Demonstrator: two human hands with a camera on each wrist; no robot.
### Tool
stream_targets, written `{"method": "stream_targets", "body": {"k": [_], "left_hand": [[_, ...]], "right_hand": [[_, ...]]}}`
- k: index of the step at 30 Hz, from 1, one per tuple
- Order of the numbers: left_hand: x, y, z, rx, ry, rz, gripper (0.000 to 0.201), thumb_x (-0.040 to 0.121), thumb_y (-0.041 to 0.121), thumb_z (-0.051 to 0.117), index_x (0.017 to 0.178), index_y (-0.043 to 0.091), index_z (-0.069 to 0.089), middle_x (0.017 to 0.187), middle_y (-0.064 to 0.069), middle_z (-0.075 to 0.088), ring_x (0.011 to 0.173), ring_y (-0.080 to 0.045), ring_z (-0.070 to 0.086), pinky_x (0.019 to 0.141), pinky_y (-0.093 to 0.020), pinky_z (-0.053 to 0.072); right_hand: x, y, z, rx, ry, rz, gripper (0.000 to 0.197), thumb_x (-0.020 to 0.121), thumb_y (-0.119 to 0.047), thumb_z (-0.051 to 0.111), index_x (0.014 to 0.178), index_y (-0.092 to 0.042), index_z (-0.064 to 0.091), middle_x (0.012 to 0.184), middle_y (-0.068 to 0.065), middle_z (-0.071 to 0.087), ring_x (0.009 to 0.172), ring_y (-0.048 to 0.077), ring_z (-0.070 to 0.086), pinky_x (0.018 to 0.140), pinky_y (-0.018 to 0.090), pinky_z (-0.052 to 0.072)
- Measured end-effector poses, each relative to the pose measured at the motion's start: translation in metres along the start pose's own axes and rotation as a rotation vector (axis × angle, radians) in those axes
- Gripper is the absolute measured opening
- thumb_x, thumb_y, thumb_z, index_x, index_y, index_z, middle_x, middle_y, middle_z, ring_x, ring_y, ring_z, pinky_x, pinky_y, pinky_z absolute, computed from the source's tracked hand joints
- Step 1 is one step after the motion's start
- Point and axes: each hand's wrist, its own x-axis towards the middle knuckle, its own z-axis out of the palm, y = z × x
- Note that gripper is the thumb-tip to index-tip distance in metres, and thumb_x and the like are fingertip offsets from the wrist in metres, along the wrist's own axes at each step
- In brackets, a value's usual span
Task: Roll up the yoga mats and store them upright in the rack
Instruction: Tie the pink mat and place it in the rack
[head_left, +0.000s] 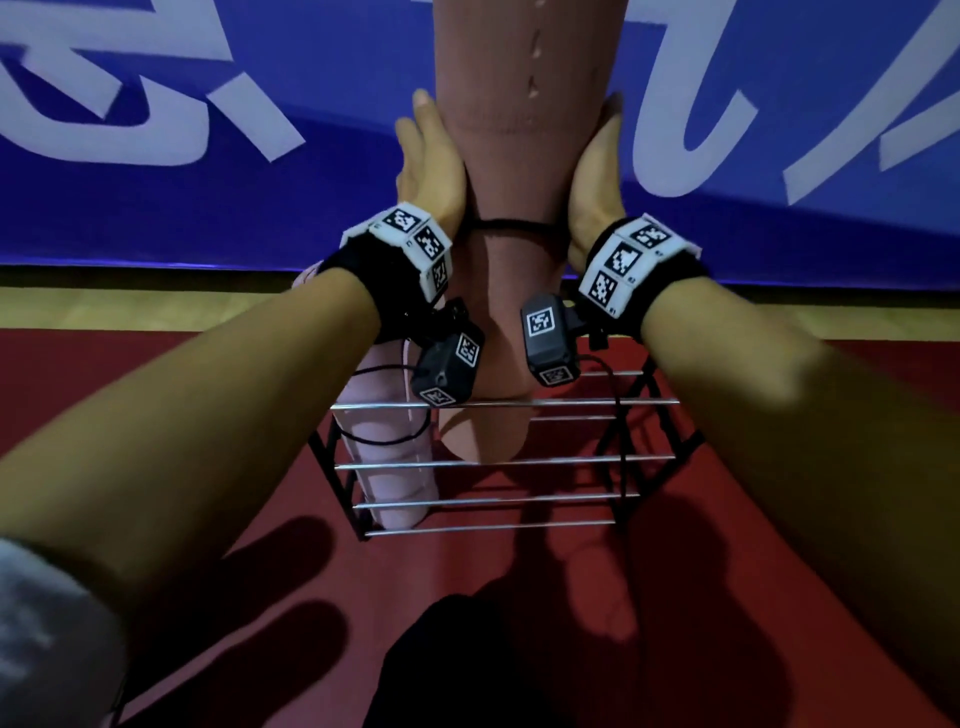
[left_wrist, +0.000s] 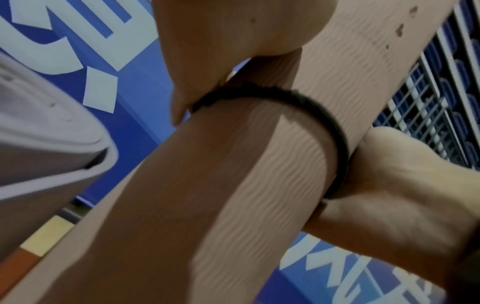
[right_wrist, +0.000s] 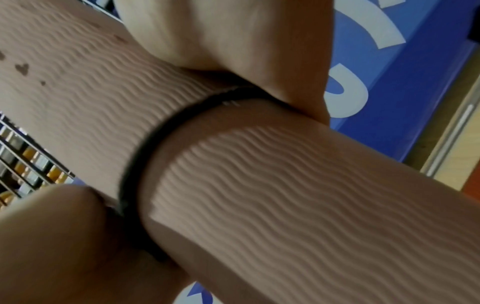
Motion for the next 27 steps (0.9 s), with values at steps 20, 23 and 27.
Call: {"method": "stream_targets", "body": {"k": [20,23,27], "left_hand": [[0.017,-0.059,-0.005,-0.043,-0.082,0.028,0.083,0.076,0.069,0.013,0.134,0.027,0.055,0.139,0.003,0.056,0.13,-0.021,0.046,0.116,-0.048,0.028],[0.02,-0.076,-0.006,-0.083,-0.079,-0.063,0.088,0.078,0.074,0.016,0.141,0.026,0.052,0.145,0.0,0.052,0.137,-0.022,0.043,0.118,-0.047,0.025],[0.021,-0.089,-0.007,-0.086,-0.082,-0.113,0.079,0.089,0.066,0.016,0.148,0.022,0.045,0.149,-0.004,0.048,0.14,-0.024,0.04,0.12,-0.048,0.023]], "right_hand": [[-0.032,0.042,-0.013,-0.062,0.008,0.024,0.086,0.088,-0.078,0.025,0.153,-0.022,0.04,0.154,-0.001,0.045,0.14,0.019,0.042,0.122,0.043,0.027],[-0.03,0.061,-0.018,-0.097,0.021,0.048,0.071,0.1,-0.066,0.025,0.149,-0.018,0.046,0.151,0.002,0.048,0.14,0.019,0.042,0.12,0.037,0.028],[-0.032,0.082,-0.021,-0.135,-0.001,0.131,0.075,0.098,-0.07,0.022,0.147,-0.019,0.049,0.15,0.003,0.05,0.139,0.021,0.043,0.12,0.039,0.027]]}}
